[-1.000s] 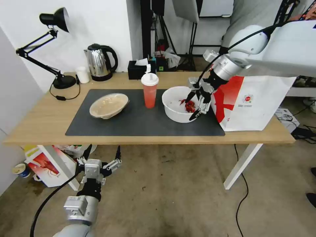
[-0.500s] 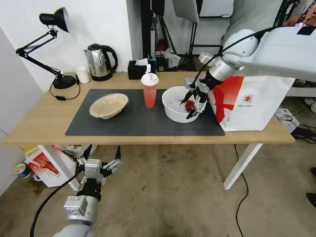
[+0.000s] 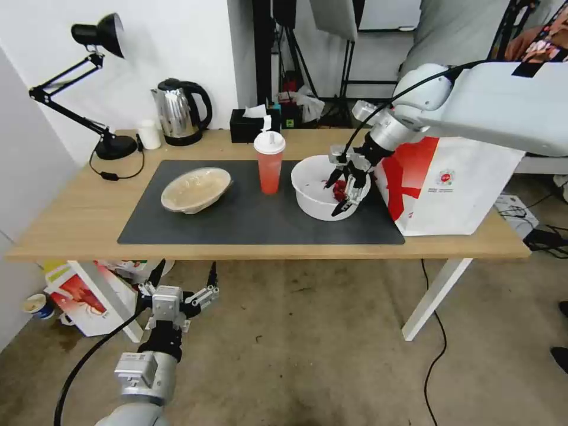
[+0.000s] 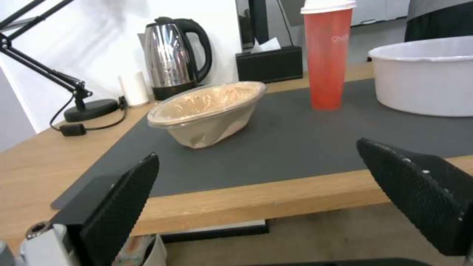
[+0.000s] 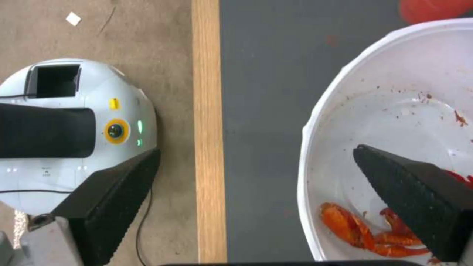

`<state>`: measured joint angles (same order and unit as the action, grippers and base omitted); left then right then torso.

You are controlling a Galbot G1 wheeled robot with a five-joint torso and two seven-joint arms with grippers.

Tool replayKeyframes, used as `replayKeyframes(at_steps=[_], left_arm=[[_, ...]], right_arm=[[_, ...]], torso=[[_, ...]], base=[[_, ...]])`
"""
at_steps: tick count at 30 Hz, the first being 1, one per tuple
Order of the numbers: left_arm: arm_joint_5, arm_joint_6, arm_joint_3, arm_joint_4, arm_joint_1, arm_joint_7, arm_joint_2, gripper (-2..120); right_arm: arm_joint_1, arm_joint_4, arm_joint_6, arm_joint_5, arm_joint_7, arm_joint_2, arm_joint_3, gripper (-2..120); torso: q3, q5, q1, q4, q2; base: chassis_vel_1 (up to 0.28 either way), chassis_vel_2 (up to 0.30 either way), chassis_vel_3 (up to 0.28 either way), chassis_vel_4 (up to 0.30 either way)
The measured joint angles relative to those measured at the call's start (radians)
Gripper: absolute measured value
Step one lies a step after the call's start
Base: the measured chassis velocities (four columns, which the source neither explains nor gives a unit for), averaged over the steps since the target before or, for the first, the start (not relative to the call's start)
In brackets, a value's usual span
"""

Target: Pick up the trash from the table and place it into the takeout bag.

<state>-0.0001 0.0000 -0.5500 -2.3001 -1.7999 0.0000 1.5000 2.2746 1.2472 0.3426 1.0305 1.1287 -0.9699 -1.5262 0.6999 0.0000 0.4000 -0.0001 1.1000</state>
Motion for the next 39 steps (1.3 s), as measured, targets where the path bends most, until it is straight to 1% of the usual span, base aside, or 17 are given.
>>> replayKeyframes(at_steps=[17, 30, 39], left_arm=[[0.0, 0.0, 0.0, 0.0, 0.0, 0.0, 0.0, 100], [0.0, 0.0, 0.0, 0.0, 0.0, 0.0, 0.0, 100], [0.0, 0.0, 0.0, 0.0, 0.0, 0.0, 0.0, 100]], right_arm=[[0.055, -0.018, -0.001, -0.02, 0.0, -0.005, -0.022, 100], [0.111, -0.075, -0.001, -0.03, 0.0, -0.05, -0.04, 100], [0.116, -0.095, -0.001, -0.034, 0.01, -0.054, -0.048, 100]], torso=[[0.0, 0.0001, 0.0, 0.0, 0.0], [0.0, -0.0001, 0.0, 0.0001, 0.0], [0.0, 0.0, 0.0, 0.0, 0.0]], base=[[0.0, 0.0, 0.0, 0.0], [0.0, 0.0, 0.0, 0.0], [0.0, 0.0, 0.0, 0.0]])
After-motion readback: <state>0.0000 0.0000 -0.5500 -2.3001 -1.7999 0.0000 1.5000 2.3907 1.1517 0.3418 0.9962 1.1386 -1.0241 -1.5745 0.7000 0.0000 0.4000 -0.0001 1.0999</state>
